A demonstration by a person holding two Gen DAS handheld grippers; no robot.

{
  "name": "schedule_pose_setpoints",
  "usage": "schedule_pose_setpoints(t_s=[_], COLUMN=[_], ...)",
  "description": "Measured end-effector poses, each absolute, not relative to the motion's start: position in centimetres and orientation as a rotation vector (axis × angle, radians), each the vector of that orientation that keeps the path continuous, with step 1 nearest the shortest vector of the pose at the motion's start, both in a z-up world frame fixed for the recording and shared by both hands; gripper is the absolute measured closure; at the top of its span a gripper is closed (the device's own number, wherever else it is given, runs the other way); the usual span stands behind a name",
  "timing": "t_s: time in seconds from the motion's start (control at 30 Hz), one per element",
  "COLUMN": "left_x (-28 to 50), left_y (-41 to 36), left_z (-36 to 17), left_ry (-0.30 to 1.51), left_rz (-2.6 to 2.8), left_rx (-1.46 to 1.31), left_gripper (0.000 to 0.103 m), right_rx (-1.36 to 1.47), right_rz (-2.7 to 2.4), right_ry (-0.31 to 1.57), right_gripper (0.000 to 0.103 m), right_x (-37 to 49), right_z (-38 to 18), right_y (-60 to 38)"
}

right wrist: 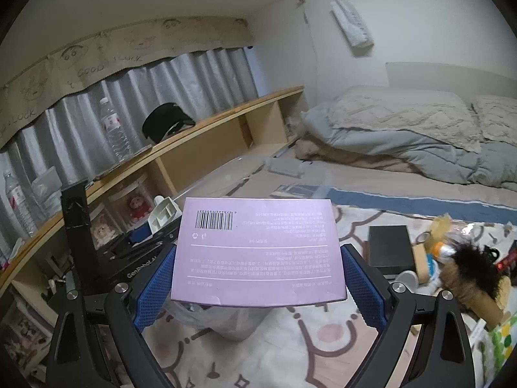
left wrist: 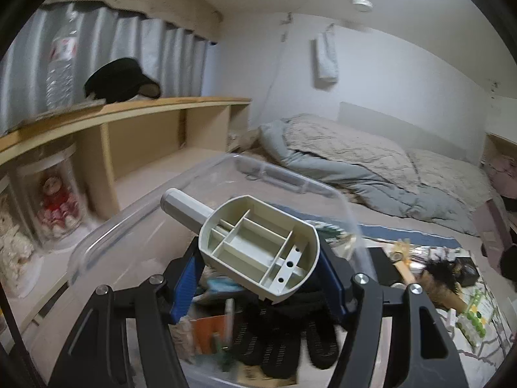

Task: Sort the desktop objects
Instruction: 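Carry both held items over to the clear plastic bin, then lower the right tool into the bin and open it, dropping the booklet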

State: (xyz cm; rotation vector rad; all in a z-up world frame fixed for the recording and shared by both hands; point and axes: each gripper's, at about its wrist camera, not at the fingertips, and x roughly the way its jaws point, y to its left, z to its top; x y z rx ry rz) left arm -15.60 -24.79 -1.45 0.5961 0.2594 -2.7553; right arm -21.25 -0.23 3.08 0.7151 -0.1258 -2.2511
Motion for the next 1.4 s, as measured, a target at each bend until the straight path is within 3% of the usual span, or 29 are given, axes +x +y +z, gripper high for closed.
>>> schedule_pose_setpoints(t_s=[1.07, 1.2, 1.4], left_x=[-14.7, -14.0, -11.9], left_y=[-25.2, -26.0, -28.5], left_z=[-3.1, -2.8, -2.0], left_ry=[0.301, 0.327, 0.383], left_rz=[-2.704, -2.687, -2.632], left_rx=[0.708, 0.680, 0.594], left_gripper=[0.038, 0.030, 0.030], right_rx=[0.776, 0.784, 0.805], right_rz=[-2.199, -2.195, -2.171], right_ry=[-0.028, -0.016, 0.026], right_gripper=[0.006, 0.006, 0.006], right_x=[-21.7, -21.9, -22.1], right_z=[2.4, 2.3, 2.1], right_y=[-6.0, -6.5, -8.0])
